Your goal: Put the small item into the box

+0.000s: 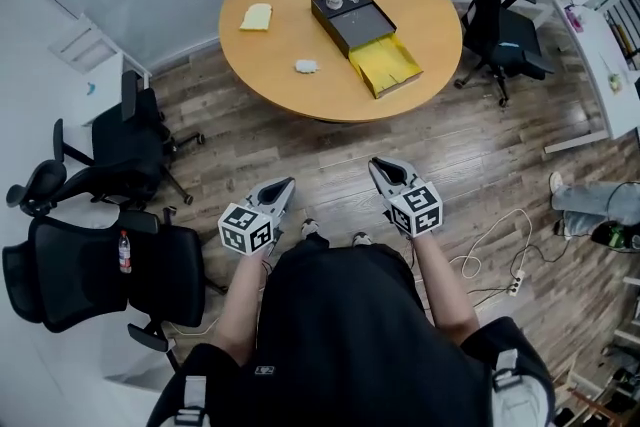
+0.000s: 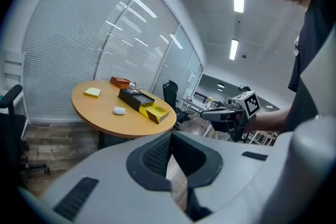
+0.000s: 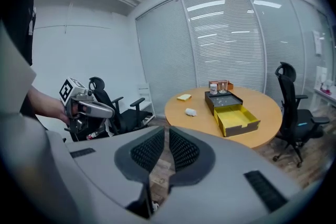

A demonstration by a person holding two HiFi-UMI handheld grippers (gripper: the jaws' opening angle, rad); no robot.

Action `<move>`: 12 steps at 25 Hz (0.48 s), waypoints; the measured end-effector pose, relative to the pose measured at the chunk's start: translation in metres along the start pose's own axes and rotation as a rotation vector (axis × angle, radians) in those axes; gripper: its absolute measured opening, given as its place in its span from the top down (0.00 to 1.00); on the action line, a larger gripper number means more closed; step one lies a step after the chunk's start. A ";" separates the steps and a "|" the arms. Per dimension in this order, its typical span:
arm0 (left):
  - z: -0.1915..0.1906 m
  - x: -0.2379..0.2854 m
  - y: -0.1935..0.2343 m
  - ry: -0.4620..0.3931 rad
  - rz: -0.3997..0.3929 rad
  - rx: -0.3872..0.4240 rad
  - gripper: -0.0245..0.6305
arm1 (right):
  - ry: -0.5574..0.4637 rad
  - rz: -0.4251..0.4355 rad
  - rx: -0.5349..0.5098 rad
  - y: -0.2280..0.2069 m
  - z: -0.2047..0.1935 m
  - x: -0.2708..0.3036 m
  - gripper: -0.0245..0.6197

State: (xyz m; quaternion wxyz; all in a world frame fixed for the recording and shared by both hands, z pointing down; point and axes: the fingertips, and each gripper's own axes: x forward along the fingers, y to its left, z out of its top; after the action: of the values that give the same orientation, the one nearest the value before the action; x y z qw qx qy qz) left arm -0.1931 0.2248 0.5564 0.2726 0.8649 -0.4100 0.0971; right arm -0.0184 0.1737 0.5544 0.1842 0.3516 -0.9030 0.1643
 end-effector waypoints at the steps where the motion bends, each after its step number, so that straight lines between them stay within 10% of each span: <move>1: 0.002 0.000 0.005 0.005 -0.010 0.003 0.95 | -0.002 -0.012 0.006 0.000 0.001 0.003 0.93; 12: 0.007 -0.013 0.051 0.071 -0.077 0.038 0.95 | -0.032 -0.161 0.082 -0.013 0.008 0.018 0.93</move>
State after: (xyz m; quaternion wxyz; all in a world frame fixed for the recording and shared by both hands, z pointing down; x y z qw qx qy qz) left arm -0.2407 0.2031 0.5655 0.2742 0.8811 -0.3646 0.1248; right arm -0.0236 0.1512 0.5573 0.1677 0.4331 -0.8671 0.1801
